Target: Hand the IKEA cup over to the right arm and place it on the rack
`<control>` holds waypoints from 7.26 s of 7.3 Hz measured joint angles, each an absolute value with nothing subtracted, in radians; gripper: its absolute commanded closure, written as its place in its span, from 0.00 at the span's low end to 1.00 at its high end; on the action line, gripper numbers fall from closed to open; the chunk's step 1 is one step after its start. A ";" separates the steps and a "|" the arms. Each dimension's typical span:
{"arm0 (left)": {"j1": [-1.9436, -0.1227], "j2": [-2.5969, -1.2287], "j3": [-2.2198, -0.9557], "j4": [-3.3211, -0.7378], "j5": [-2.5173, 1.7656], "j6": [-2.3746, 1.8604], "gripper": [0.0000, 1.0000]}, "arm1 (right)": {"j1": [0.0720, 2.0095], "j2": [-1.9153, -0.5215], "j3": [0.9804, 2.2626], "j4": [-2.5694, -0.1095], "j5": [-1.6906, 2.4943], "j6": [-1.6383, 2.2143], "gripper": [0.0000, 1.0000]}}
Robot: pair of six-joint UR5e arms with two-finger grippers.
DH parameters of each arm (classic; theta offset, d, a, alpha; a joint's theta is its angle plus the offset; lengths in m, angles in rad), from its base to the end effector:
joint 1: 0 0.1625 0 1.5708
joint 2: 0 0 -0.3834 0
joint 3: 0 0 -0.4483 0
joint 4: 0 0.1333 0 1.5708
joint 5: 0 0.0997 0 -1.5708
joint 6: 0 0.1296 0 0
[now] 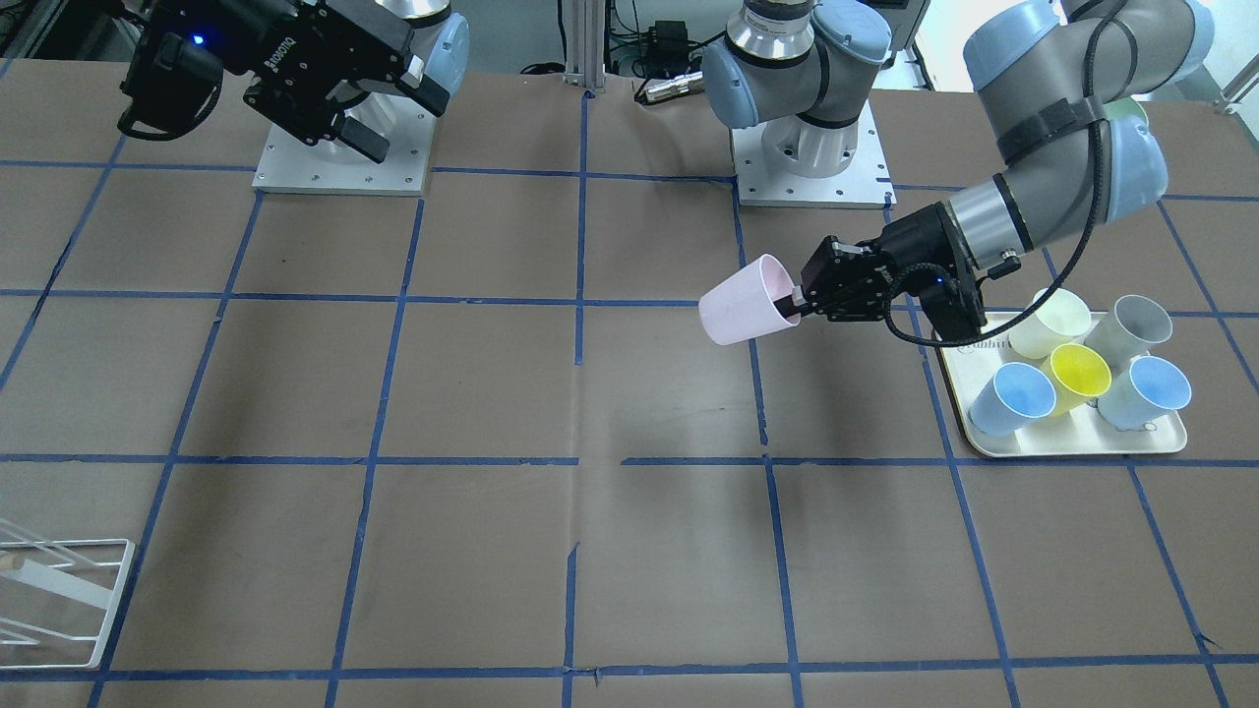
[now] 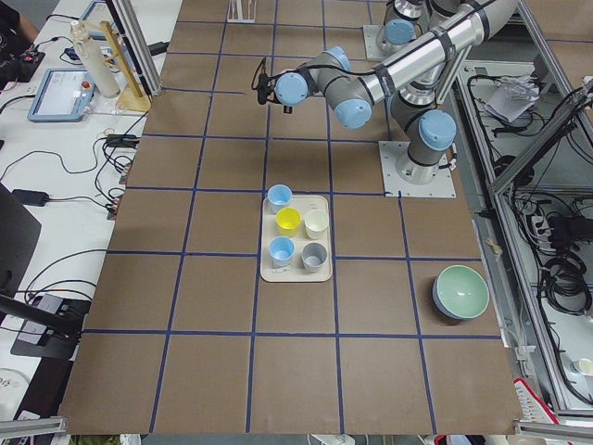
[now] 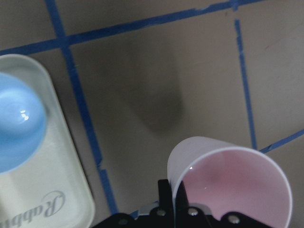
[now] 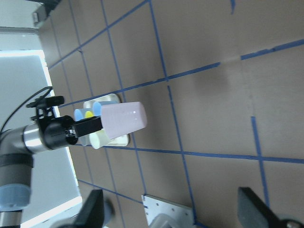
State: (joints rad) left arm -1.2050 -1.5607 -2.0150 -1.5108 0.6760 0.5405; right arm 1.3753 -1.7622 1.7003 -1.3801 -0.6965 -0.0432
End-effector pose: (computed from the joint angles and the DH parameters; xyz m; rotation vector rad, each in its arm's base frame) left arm -0.0522 -0.5190 0.2454 0.0071 -2.1938 0.0872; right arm 0.1384 -0.4991 0.4714 0.2398 2.2477 0.0190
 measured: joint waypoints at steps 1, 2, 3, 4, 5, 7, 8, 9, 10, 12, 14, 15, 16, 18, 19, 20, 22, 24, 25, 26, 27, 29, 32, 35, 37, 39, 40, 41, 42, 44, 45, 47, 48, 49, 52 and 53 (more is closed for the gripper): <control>-1.242 -1.558 -2.015 -1.529 0.535 0.503 1.00 | 1.360 -1.758 1.716 -1.362 -0.592 -0.085 0.00; -1.285 -1.550 -2.014 -1.539 0.402 0.451 1.00 | 1.342 -1.750 1.736 -1.347 -0.508 -0.127 0.00; -1.324 -1.533 -2.011 -1.540 0.286 0.382 1.00 | 1.328 -1.735 1.756 -1.335 -0.441 -0.150 0.00; -1.351 -1.508 -1.999 -1.538 0.204 0.298 1.00 | 1.319 -1.716 1.774 -1.320 -0.373 -0.158 0.00; -1.371 -1.482 -1.974 -1.537 0.156 0.207 1.00 | 1.316 -1.691 1.787 -1.305 -0.317 -0.161 0.00; -1.417 -1.459 -1.937 -1.531 0.102 0.101 1.00 | 1.314 -1.654 1.795 -1.239 -0.228 -0.157 0.00; -1.431 -1.459 -1.932 -1.528 0.081 0.086 1.00 | 1.314 -1.653 1.793 -1.213 -0.198 -0.144 0.00; -1.437 -1.461 -1.931 -1.525 0.071 0.081 1.00 | 1.314 -1.655 1.789 -1.196 -0.175 -0.118 0.00; -1.445 -1.466 -1.930 -1.512 0.068 0.077 1.00 | 1.317 -1.664 1.786 -1.183 -0.141 -0.078 0.00; -1.464 -1.480 -1.931 -1.446 0.066 0.043 1.00 | 1.328 -1.697 1.785 -1.180 -0.083 -0.013 0.00; -1.471 -1.486 -1.932 -1.407 0.067 0.014 1.00 | 1.346 -1.702 1.786 -1.193 -0.070 -0.076 0.00; -1.472 -1.487 -1.932 -1.403 0.067 0.012 1.00 | 1.352 -1.702 1.787 -1.195 -0.068 -0.123 0.00; -1.472 -1.487 -1.932 -1.401 0.067 0.011 1.00 | 1.361 -1.705 1.788 -1.193 -0.062 -0.146 0.00; -1.473 -1.487 -1.933 -1.401 0.068 0.011 1.00 | 1.391 -1.703 1.791 -1.179 -0.050 -0.146 0.00; -1.473 -1.487 -1.934 -1.400 0.068 0.011 1.00 | 1.404 -1.699 1.793 -1.176 -0.048 -0.144 0.00; -1.473 -1.487 -1.936 -1.400 0.068 0.011 1.00 | 1.412 -1.697 1.794 -1.175 -0.048 -0.141 0.00; -1.473 -1.487 -1.938 -1.399 0.069 0.011 1.00 | 1.422 -1.700 1.795 -1.174 -0.048 -0.119 0.18; -1.472 -1.487 -1.939 -1.398 0.069 0.012 1.00 | 1.436 -1.699 1.794 -1.174 -0.048 -0.109 0.68; -1.472 -1.486 -1.939 -1.398 0.069 0.012 1.00 | 1.438 -1.697 1.794 -1.173 -0.048 -0.107 0.81; -1.472 -1.486 -1.939 -1.398 0.070 0.012 1.00 | 1.439 -1.696 1.793 -1.173 -0.048 -0.106 0.91; -1.471 -1.486 -1.939 -1.398 0.070 0.011 1.00 | 1.439 -1.695 1.792 -1.173 -0.048 -0.104 0.98; -1.472 -1.486 -1.939 -1.399 0.073 0.010 0.00 | 1.431 -1.694 1.788 -1.174 -0.056 -0.103 1.00; -1.471 -1.484 -1.935 -1.400 0.079 -0.022 0.00 | 1.354 -1.696 1.783 -1.175 -0.062 -0.101 1.00; -1.465 -1.478 -1.914 -1.384 0.184 -0.041 0.00 | 1.227 -1.700 1.772 -1.189 -0.119 -0.101 1.00; -1.469 -1.493 -1.821 -1.366 0.426 -0.063 0.00 | 1.148 -1.701 1.741 -1.220 -0.311 -0.103 1.00; -1.494 -1.525 -1.718 -1.383 0.713 -0.072 0.00 | 1.131 -1.704 1.672 -1.263 -0.671 -0.121 1.00; -1.523 -1.543 -1.668 -1.407 0.867 -0.073 0.00 | 1.131 -1.708 1.650 -1.279 -0.836 -0.145 1.00; -1.556 -1.564 -1.614 -1.446 1.016 -0.073 0.00 | 1.131 -1.714 1.638 -1.301 -0.976 -0.177 1.00; -1.576 -1.587 -1.564 -1.485 1.143 -0.074 0.00 | 1.131 -1.720 1.634 -1.331 -1.088 -0.212 1.00; -1.592 -1.616 -1.521 -1.521 1.388 -0.071 0.00 | 1.131 -1.724 1.638 -1.441 -1.281 -0.285 1.00; -1.596 -1.612 -1.528 -1.524 1.494 -0.065 0.00 | 1.131 -1.716 1.643 -1.516 -1.339 -0.302 1.00; -1.595 -1.590 -1.551 -1.528 1.579 -0.061 0.00 | 1.129 -1.656 1.648 -1.697 -1.428 -0.315 1.00; -1.594 -1.584 -1.554 -1.528 1.586 -0.061 0.00 | 1.129 -1.606 1.648 -1.782 -1.448 -0.317 1.00; -1.593 -1.580 -1.557 -1.528 1.586 -0.061 0.00 | 1.128 -1.550 1.648 -1.871 -1.475 -0.318 1.00; -1.590 -1.577 -1.557 -1.527 1.582 -0.061 0.00 | 1.127 -1.450 1.648 -2.040 -1.512 -0.315 1.00; -1.589 -1.577 -1.557 -1.527 1.581 -0.060 0.00 | 1.121 -1.426 1.648 -2.079 -1.514 -0.313 1.00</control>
State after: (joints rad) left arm -1.5886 -1.5770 -1.5571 -1.5273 1.5814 -0.0603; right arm 1.1207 -1.4264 1.6475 -2.0788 -1.5144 -0.3134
